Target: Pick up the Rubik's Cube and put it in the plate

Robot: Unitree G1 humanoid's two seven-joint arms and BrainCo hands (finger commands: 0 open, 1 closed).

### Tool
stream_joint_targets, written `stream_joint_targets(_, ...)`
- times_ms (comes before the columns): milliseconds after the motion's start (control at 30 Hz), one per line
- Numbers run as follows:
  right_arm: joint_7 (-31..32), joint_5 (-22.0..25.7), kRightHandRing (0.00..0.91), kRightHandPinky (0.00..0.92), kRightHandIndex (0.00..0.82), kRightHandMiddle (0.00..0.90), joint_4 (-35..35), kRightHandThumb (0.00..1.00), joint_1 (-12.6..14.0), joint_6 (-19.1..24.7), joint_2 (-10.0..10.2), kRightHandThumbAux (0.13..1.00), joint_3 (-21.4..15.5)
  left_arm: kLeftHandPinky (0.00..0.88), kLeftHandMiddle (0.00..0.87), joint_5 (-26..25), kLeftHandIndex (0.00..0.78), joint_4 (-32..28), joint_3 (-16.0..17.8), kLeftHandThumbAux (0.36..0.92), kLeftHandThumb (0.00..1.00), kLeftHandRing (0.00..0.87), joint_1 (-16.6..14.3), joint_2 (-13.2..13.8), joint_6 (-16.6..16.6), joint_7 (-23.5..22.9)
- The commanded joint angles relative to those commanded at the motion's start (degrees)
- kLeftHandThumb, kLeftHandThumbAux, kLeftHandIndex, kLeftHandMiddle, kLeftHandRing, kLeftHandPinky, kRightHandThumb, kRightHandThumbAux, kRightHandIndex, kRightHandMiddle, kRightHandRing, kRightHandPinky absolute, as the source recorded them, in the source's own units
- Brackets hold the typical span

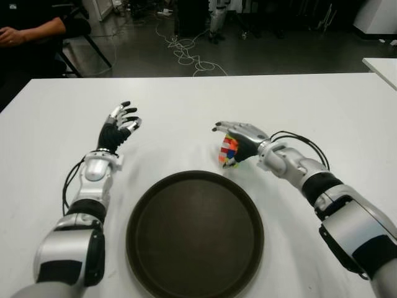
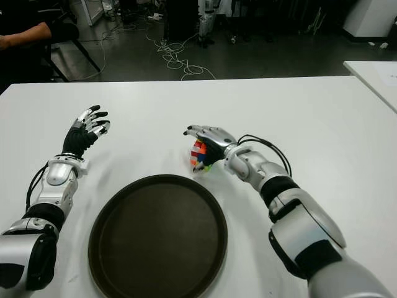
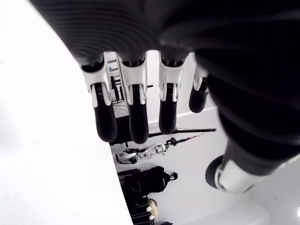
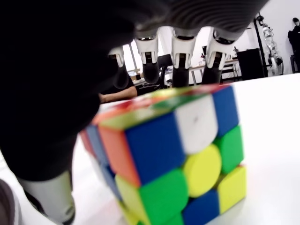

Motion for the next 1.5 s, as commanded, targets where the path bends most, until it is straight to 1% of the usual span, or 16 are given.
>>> stream_joint_targets(100,0.2,0.0,0.112,0.173,0.077,0.061,-0.05,0.0,0.01,0.42,0.22,0.762,0.3,0.261,0.208,-0.07,0.113,-0.12,0.05,0.674,0.207,0.225,-0.02,-0.07,0.1,0.07)
stream_joint_targets(300,0.33,0.22,0.124,0.184,0.085,0.078,-0.22,0.0,0.17,0.86,0.49,0.772,0.37,0.262,0.209,-0.05,0.112,-0.16,0.03,0.686,0.224,0.222,-0.03,-0.15,0.08,0.3)
stream_joint_targets(467,0.33,0.61,0.127,0.179,0.087,0.086,-0.23,0.0,0.39,1.11,0.71,0.777,0.05,0.265,0.207,0.17,0.111,-0.15,-0.12,0.68,0.205,0.222,-0.01,-0.13,0.03,0.72)
stream_joint_targets(767,-1.64,1.34,0.137,0.192,0.092,0.096,-0.45,0.0,1.2,1.21,1.24,0.769,-1.09,0.271,0.214,0.59,0.112,-0.17,-0.5,0.676,0.2,0.23,-0.04,-0.04,0.22,1.73)
stream_joint_targets(1000,-3.72,1.19,0.156,0.203,0.095,0.11,-0.16,0.0,1.64,1.18,1.6,0.743,-1.55,0.256,0.211,0.7,0.112,-0.09,-0.54,0.685,0.212,0.221,0.01,0.02,0.28,1.98)
stream_joint_targets(1200,-4.77,1.23,0.162,0.209,0.095,0.116,0.3,0.0,1.59,1.75,1.94,0.724,-1.93,0.26,0.213,0.64,0.114,-0.22,-0.55,0.678,0.215,0.224,0.1,0.11,-0.04,1.69)
stream_joint_targets(1367,-5.73,1.32,0.159,0.194,0.093,0.117,0.57,0.0,1.44,2.53,2.15,0.722,-2.52,0.267,0.219,0.49,0.116,-0.32,-0.47,0.685,0.216,0.228,0.17,0.11,-0.18,1.47)
stream_joint_targets(1500,-6.42,1.58,0.158,0.195,0.093,0.117,0.78,0.0,1.34,2.96,2.22,0.726,-3.09,0.275,0.221,0.6,0.118,-0.22,-0.53,0.671,0.205,0.232,0.14,0.24,-0.09,1.54)
